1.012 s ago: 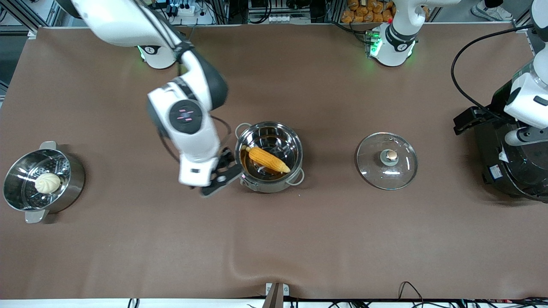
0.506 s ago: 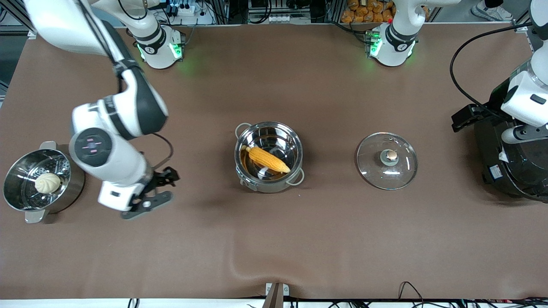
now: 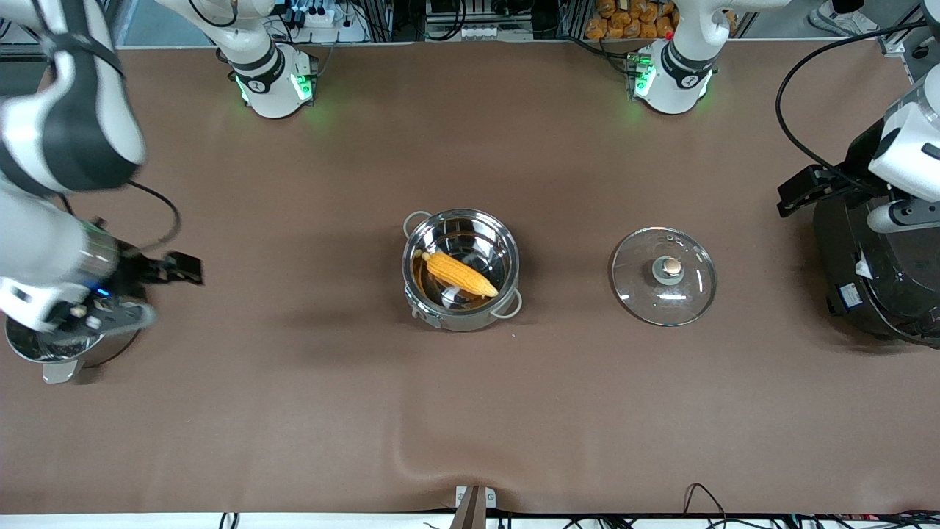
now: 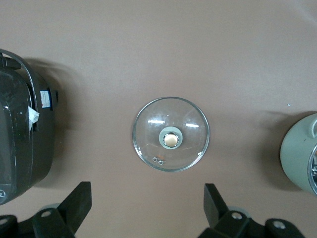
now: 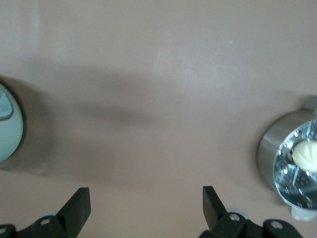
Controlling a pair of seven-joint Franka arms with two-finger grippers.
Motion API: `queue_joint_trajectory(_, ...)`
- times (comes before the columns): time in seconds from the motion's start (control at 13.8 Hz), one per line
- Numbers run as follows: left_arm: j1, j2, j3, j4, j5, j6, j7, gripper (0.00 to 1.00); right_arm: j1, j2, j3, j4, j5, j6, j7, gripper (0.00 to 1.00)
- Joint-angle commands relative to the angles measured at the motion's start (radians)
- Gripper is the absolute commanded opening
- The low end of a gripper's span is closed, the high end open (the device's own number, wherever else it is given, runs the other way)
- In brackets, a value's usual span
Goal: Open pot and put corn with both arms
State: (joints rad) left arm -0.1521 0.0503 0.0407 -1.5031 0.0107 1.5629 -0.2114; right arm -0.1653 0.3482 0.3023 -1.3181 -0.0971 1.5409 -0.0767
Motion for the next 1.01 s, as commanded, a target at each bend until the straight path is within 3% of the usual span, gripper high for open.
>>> queue_joint_trajectory(0.0, 0.003, -0.015, 0.011, 0.001, -0.018, -0.018, 0.04, 1.0, 0.0, -0.089, -0.026, -0.035, 0.023, -0.041, 0.005, 1.0)
queue_joint_trajectory(0.14, 0.005, -0.029, 0.013, 0.001, -0.021, -0.02, 0.04, 1.0, 0.079, -0.113, -0.139, -0.012, 0.037, -0.094, 0.015, 1.0)
queue_joint_trajectory(0.29, 0.005, -0.03, 0.033, 0.001, -0.024, -0.02, 0.044, 1.0, 0.209, -0.127, -0.33, 0.028, 0.109, -0.145, 0.015, 1.0)
queue_joint_trajectory(0.36, 0.005, -0.03, 0.045, -0.002, -0.029, -0.02, 0.059, 1.0, 0.254, -0.138, -0.389, 0.031, 0.128, -0.168, 0.017, 1.0)
queue_joint_trajectory(0.8, 0.003, -0.047, 0.061, -0.002, -0.031, -0.04, 0.078, 1.0, 0.208, -0.228, -0.394, 0.016, 0.135, -0.222, 0.046, 1.0)
queue_joint_trajectory(0.94, 0.009, -0.034, 0.053, 0.0, -0.034, -0.038, 0.076, 1.0, 0.185, -0.261, -0.394, -0.045, 0.151, -0.206, 0.077, 1.0)
